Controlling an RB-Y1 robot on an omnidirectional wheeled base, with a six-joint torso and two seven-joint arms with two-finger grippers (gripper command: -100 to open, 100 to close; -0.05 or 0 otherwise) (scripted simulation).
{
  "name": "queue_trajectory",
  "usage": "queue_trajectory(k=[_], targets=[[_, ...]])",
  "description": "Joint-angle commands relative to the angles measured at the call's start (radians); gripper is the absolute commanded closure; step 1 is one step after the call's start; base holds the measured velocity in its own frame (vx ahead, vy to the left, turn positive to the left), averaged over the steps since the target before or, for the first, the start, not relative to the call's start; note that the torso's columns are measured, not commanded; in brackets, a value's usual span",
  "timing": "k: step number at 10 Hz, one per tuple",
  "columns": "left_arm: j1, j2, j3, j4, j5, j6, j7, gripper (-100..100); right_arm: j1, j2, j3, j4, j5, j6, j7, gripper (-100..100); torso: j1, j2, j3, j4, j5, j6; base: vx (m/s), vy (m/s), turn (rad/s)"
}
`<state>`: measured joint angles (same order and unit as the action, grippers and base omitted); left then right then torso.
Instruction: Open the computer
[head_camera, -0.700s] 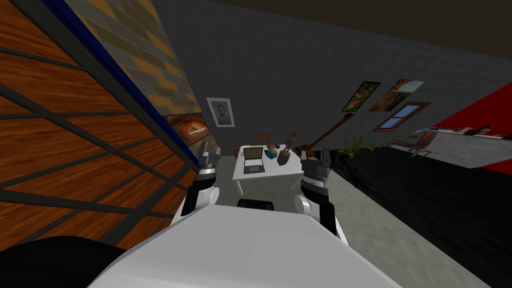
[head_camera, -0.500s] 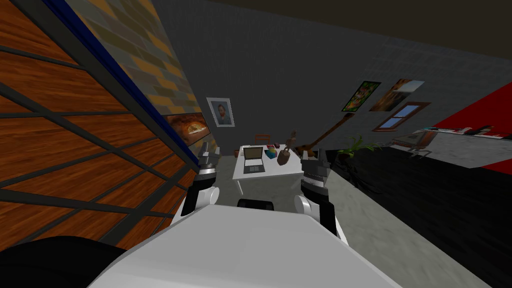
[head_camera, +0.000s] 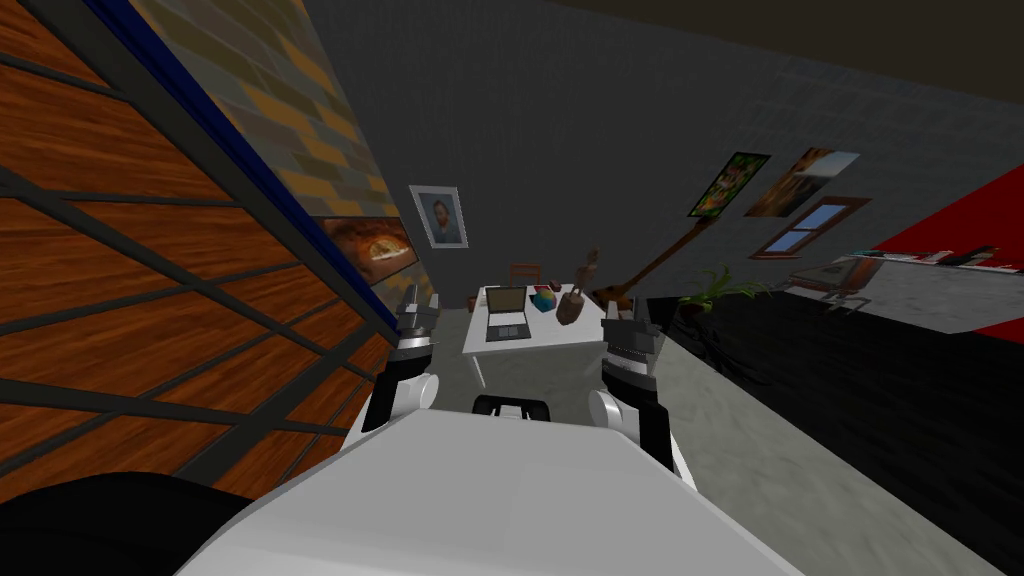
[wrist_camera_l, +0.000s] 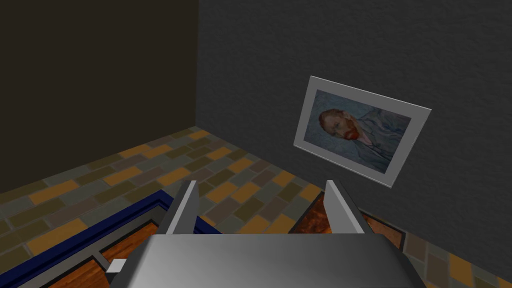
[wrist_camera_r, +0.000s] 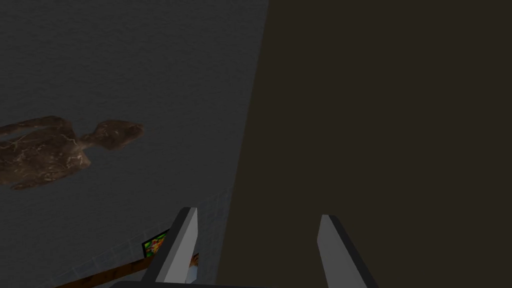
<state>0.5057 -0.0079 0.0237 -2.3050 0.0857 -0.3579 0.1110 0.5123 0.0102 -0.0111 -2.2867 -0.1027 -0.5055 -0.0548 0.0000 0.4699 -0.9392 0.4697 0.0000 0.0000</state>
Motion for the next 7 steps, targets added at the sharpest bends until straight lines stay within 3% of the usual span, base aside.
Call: queue_trajectory(k=[1,2,3,4,7], targets=[[0.0,0.0,0.0,0.0,0.0,0.0,0.0,0,0.0,0.0,0.0,0.0,0.0,0.0,0.0,0,0.0,0.074,-0.148,0.074,0.0,0.0,0.0,0.0,0.0],[0.0,0.0,0.0,0.0,0.0,0.0,0.0,0,0.0,0.0,0.0,0.0,0.0,0.0,0.0,0,0.0,0.148,-0.295,0.148,0.0,0.0,0.0,0.0,0.0],[-0.005,0.04,0.01,0.005,0.0,0.007,0.004,-100,0.0,0.0,0.0,0.0,0.0,0.0,0.0,0,0.0,0.221,-0.443,0.221,0.0,0.0,0.01,-0.014,-0.062],[-0.01,0.066,0.02,0.009,-0.001,0.013,0.009,-100,0.0,0.0,0.0,0.0,0.0,0.0,0.0,0,0.0,0.255,-0.512,0.254,0.0,0.0,0.007,-0.029,-0.091],[-0.032,0.125,0.067,0.03,-0.002,0.045,0.03,-100,0.0,0.0,0.0,0.0,0.0,0.0,0.0,0,-0.001,0.267,-0.537,0.268,0.0,0.0,0.014,-0.053,-0.12]])
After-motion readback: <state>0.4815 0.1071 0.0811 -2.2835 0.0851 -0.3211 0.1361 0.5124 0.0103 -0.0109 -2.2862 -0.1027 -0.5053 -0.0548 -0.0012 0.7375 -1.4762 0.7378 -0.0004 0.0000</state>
